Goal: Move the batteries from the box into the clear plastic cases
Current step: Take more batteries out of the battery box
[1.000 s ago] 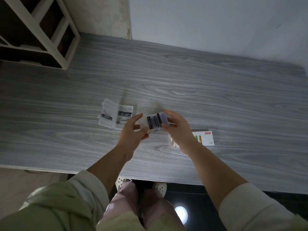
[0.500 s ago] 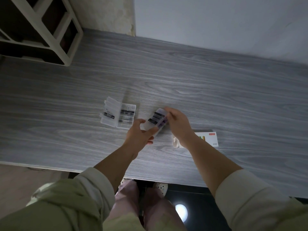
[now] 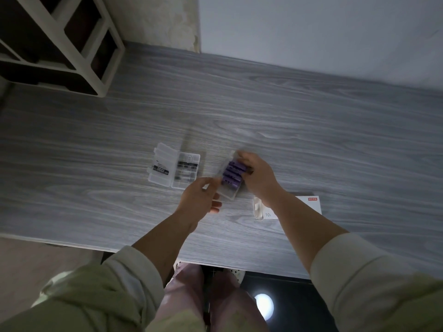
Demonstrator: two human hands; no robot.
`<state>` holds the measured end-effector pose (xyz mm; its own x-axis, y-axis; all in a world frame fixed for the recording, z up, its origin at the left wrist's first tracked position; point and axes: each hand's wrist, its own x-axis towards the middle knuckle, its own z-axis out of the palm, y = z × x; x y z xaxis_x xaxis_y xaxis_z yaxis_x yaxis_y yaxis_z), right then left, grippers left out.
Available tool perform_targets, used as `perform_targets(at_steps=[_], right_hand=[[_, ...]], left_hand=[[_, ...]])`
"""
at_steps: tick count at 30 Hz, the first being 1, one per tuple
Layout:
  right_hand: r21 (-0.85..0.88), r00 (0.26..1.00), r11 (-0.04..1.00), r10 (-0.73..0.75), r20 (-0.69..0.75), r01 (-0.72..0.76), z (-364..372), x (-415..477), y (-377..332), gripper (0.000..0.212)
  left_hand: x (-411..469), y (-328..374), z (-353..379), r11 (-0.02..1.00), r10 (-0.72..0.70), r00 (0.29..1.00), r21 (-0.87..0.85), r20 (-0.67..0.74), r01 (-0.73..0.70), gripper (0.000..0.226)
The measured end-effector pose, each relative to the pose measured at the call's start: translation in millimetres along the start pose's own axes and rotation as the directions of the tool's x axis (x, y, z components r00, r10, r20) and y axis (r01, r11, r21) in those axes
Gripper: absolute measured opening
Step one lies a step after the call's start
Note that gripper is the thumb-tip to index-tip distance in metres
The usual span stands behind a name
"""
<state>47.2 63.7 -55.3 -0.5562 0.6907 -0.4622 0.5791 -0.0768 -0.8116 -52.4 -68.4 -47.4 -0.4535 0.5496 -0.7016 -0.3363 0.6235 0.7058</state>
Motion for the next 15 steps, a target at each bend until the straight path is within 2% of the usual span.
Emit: perform_targets(at_steps=[6,9,12,15], right_hand=[[-0.027,0.999,0.999,-0.023,-0.029,0.022,-2.8,1.3,2.3,0.046],[-0.128,0.995,0.99,-0.061,-0.073,0.051,-11.9,-1.9,6.2,0.056],[-0.241,0.99,0.966,-0.115,-0.085,0.091,-29.5,-12.2,19.6,0.053],[-0.481,0.988,0.873,-0.134,-0.069,0.085,-55.6,-30.2,43.5,0.054]], left_hand=[[0.3,2.4,-5.1,0.999,-0.017,0.996,-0.038,-0.087,0.013,0.033],[-2.3,4.2,-3.7,1.0,-0.004,0.992,-0.027,-0.125,0.001,0.029],[-6.7,5.5,1.2,1.0,-0.014,0.978,0.007,-0.208,0.016,0.027],[-13.6,1.6,12.9,0.997,-0.059,0.964,0.041,-0.259,0.072,0.022]])
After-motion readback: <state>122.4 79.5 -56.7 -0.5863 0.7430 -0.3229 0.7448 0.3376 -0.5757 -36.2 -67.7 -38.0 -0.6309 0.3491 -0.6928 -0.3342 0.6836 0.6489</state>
